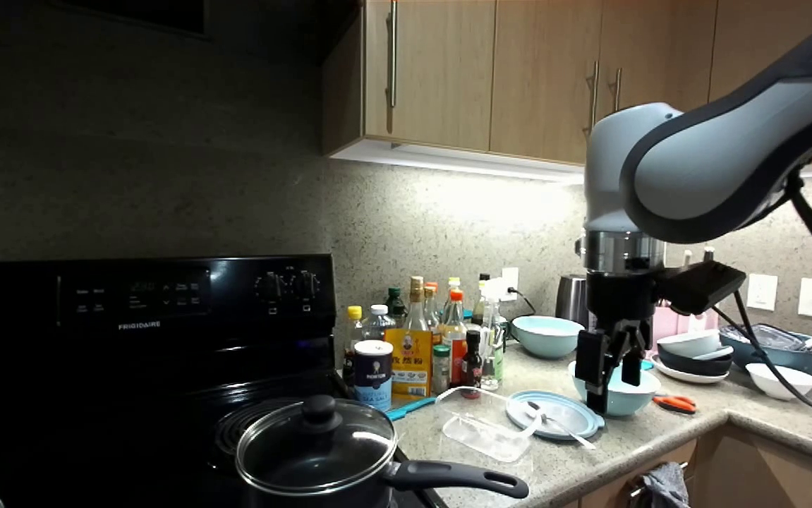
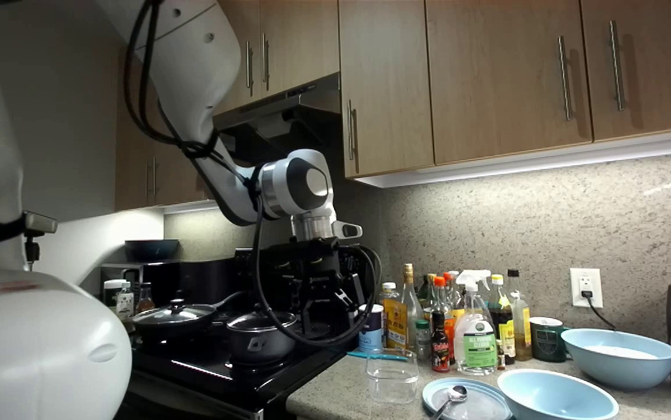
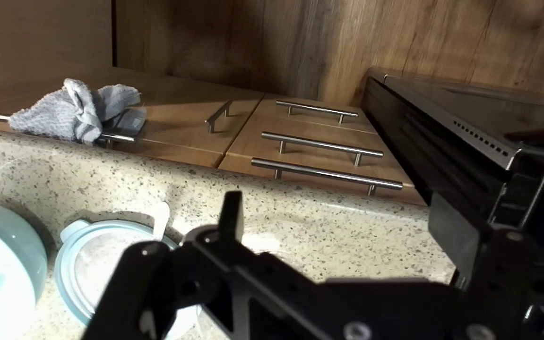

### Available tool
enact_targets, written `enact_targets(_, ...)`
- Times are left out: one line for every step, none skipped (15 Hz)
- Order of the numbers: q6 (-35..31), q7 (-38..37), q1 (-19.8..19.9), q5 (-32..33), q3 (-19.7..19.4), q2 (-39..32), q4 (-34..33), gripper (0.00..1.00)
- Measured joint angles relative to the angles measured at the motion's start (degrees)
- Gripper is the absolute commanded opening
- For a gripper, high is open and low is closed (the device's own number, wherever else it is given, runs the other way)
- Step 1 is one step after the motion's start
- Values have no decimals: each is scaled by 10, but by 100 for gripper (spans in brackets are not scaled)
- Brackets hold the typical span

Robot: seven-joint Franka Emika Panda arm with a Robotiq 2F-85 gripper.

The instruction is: Put the spoon in the blue bowl

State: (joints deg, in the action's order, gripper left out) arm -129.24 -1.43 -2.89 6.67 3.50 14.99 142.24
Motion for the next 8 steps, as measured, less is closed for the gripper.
enact_targets(1,14,4,0,-10,-27,-20,100)
enact_targets(2,27,7,0,-20,-56,-42,100)
enact_targets(4,43,11,0,-29,-85,-65,100)
enact_targets(8,58,14,0,-35,-113,-88,100)
enact_targets(14,71,16,0,-40,-141,-112,100)
enact_targets(20,82,18,0,-43,-164,-134,100)
enact_targets(26,91,20,-2,-45,-186,-155,100)
enact_targets(28,92,20,-2,-46,-199,-166,100)
